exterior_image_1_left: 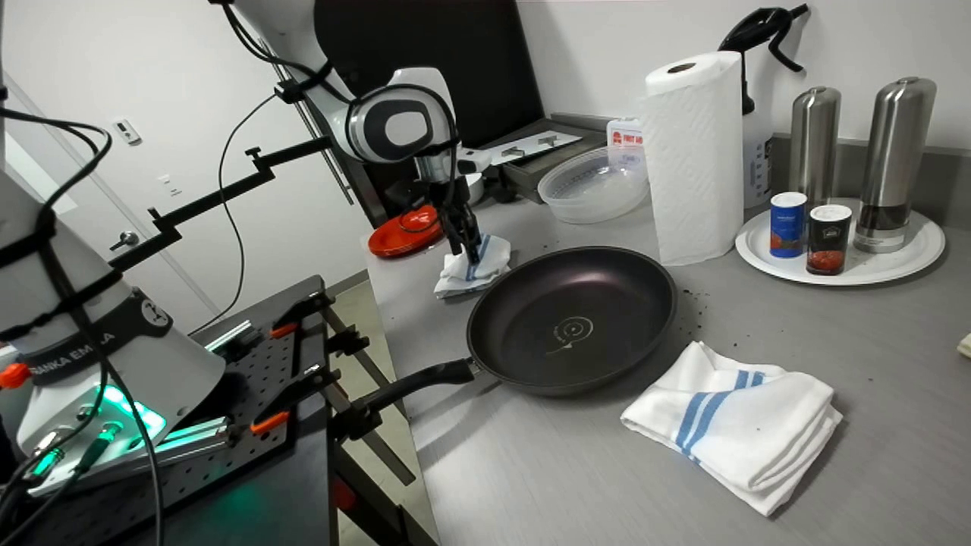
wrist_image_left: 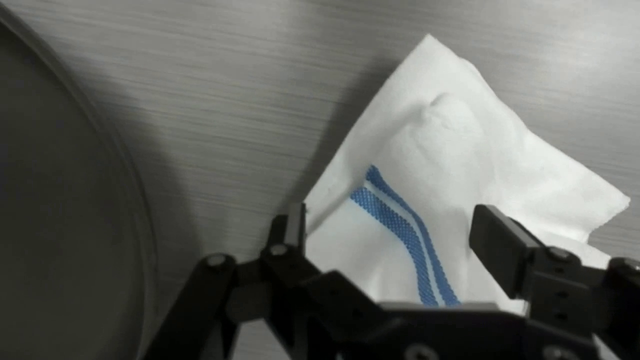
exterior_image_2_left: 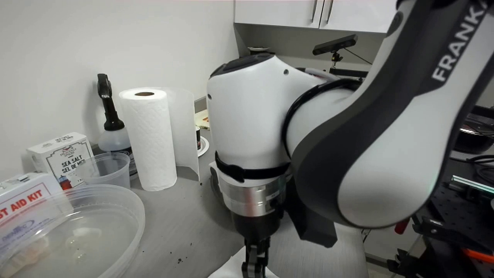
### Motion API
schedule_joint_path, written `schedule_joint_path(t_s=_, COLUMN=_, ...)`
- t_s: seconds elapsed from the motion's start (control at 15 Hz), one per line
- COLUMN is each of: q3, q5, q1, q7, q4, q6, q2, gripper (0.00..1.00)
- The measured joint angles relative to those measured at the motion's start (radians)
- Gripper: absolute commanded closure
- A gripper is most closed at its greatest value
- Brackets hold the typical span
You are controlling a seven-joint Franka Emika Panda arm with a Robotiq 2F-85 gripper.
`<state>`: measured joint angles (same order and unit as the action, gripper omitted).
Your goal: Use the left white towel to wipe the pan
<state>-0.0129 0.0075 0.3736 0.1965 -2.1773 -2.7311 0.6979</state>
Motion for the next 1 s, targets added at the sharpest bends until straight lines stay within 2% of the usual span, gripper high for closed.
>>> schedule_joint_path(t_s=0.4, q3=-0.002, q5=-0.074, q1=-0.118, q7=-0.099, q4=-0.111, q6=0.162, q2=-0.187, gripper=0.0)
schedule_joint_path(t_s=0.73, q3=-0.036, q5=-0.151, q1=-0.221, q7=-0.138, q4=-0.178, q6=0.249, q2=-0.366, gripper=0.0)
schedule_joint_path(t_s=1.0, q3=-0.095, q5=-0.285, q1=-0.282, q7=-0.12, q4=-0.28, q6=0.2, q2=-0.489, gripper=0.0)
